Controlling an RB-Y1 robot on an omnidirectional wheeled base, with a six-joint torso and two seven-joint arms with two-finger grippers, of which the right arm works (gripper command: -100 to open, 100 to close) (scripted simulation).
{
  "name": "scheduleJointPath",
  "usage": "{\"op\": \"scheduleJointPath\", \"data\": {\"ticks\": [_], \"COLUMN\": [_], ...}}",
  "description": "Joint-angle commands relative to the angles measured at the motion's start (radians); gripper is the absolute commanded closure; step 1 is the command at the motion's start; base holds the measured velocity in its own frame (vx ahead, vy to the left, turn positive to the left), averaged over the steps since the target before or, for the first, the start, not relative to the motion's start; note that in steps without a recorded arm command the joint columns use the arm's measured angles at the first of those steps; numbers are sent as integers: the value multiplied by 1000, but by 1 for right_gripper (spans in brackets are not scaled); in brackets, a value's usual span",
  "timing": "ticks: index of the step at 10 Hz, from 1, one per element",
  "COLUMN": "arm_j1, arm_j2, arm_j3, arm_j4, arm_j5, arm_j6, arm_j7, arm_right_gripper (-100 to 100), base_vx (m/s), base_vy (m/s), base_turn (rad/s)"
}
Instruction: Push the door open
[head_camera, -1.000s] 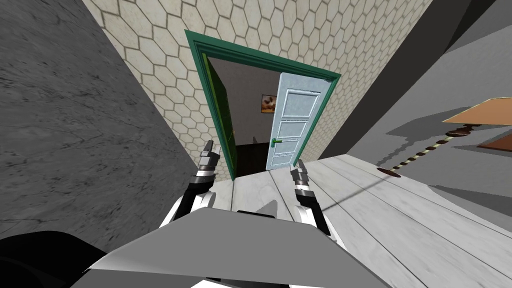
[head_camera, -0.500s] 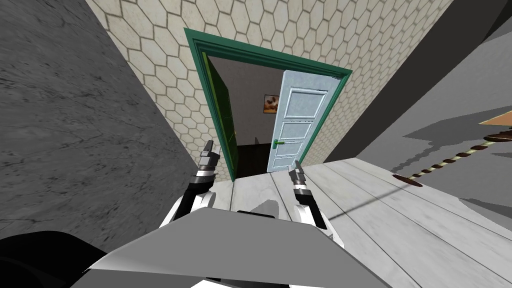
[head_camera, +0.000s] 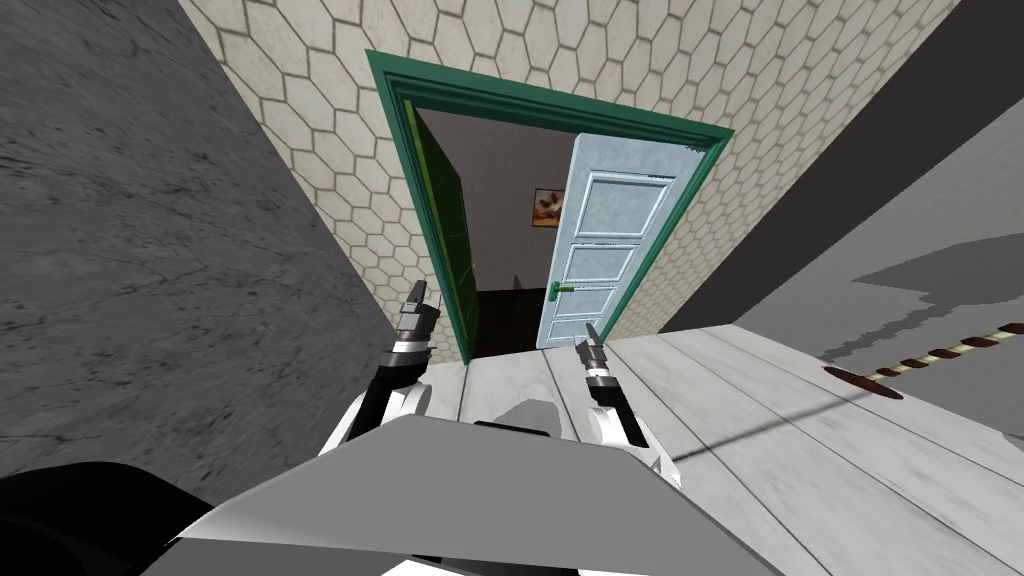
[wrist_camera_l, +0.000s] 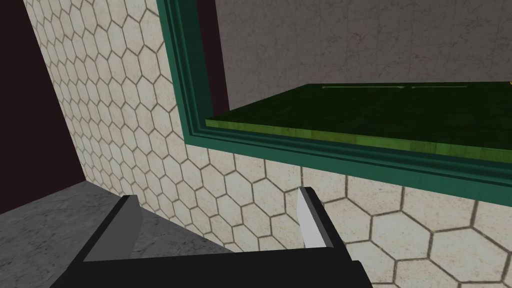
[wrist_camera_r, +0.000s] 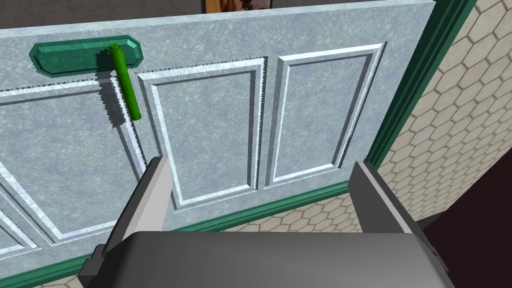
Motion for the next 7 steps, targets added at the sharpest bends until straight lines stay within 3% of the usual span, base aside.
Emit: {"op": "scheduleJointPath", "data": {"ticks": [1, 7], "arm_j1": [-21, -100], "arm_j2": [-19, -92], "arm_j3": [7, 32], "arm_j4": [40, 198], "arm_j5": [-10, -48], "arm_j6": [-1, -14], "arm_j7": [-10, -48], "arm_right_gripper": [-100, -100], "base_vx": [82, 83], "base_vy": [-71, -65], "base_turn": [101, 95]}}
